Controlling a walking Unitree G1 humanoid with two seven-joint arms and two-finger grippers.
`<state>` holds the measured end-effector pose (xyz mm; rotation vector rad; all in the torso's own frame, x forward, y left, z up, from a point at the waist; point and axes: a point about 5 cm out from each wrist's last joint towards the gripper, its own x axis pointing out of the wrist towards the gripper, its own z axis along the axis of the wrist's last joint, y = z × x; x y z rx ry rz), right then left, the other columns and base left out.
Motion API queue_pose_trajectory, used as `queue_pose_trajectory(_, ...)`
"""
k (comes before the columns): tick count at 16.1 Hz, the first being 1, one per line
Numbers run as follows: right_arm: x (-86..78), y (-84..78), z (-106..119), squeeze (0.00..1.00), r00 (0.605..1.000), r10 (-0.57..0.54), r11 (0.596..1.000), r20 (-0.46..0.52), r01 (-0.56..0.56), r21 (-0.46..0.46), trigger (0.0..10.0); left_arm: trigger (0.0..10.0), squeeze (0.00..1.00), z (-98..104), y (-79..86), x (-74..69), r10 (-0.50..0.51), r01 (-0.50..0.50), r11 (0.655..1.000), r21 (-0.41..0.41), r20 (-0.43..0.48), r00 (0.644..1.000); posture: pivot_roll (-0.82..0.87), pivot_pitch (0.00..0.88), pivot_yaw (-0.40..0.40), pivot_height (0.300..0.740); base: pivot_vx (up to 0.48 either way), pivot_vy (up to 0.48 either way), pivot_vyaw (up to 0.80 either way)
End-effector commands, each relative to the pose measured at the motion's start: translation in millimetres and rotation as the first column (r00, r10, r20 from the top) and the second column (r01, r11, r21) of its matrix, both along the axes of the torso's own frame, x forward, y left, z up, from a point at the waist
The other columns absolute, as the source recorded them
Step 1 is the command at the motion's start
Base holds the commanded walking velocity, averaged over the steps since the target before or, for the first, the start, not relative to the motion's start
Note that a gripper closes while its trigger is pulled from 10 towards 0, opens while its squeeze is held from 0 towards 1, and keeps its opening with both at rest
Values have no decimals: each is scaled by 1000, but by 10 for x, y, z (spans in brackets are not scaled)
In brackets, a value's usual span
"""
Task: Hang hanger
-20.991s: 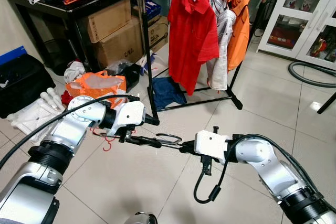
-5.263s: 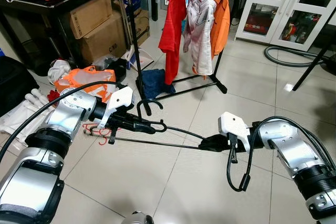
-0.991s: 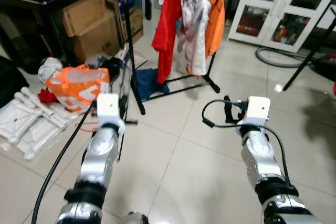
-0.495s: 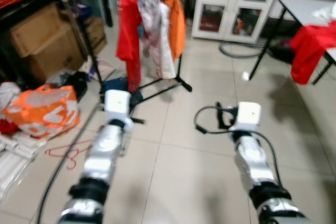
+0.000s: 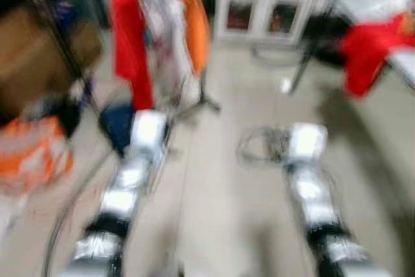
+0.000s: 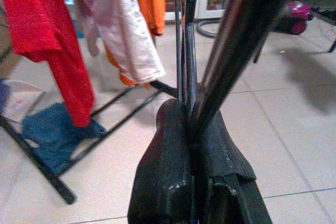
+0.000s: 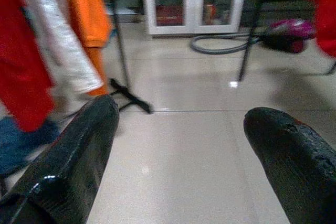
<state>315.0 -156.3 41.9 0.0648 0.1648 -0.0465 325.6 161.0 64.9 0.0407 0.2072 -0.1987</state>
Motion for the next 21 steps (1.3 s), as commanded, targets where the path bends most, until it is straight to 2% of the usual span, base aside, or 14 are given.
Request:
queue_pose_trajectory(1,-27,-168,-28,0,999,-49,999,-15,48,-19,10000,10000,0,76,-132,48,-55,56,998,-13,33,998,-62,0,23,740,0,472,-750)
queue_pose_trajectory(6,-17,-227,-12,24,997,-83,996,-5,83,-21,10000,10000,0,87,-155,104,-87,87,996,0,23,996,-76,0,33,740,0,446,-747)
queue_pose_trajectory(12,-73,-282,-47,35,995,-100,995,-2,100,-29,10000,10000,0,92,-176,97,-99,97,995,27,52,994,-88,0,30,740,0,0,-754)
queue_pose_trajectory(15,-77,-273,-11,55,994,-101,995,33,101,-8,10000,10000,0,109,-80,56,-43,45,999,-16,91,995,-90,0,22,740,0,0,-763)
queue_pose_trajectory(16,-67,-285,30,125,992,-113,994,60,112,15,10000,10000,0,139,-59,21,-27,33,998,-53,127,992,-86,0,15,740,416,0,-769)
queue_pose_trajectory(17,-61,-291,50,125,990,-119,993,72,117,22,10000,10000,0,150,-58,8,-25,33,998,-56,140,990,-85,0,14,740,416,0,-769)
queue_pose_trajectory(18,-49,-314,95,184,986,-136,991,97,134,29,10000,10000,0,183,-80,0,-30,40,997,-60,166,986,-75,0,6,740,431,0,-775)
queue_pose_trajectory(20,-79,-405,150,208,979,-160,987,130,161,2,10000,10000,0,82,85,-63,83,-71,990,-119,102,991,-65,0,2,740,431,0,-775)
queue_pose_trajectory(21,-196,-407,54,212,988,-127,992,92,128,-5,10000,10000,0,-97,204,-271,85,-82,994,-73,32,996,-58,0,-4,740,431,0,-775)
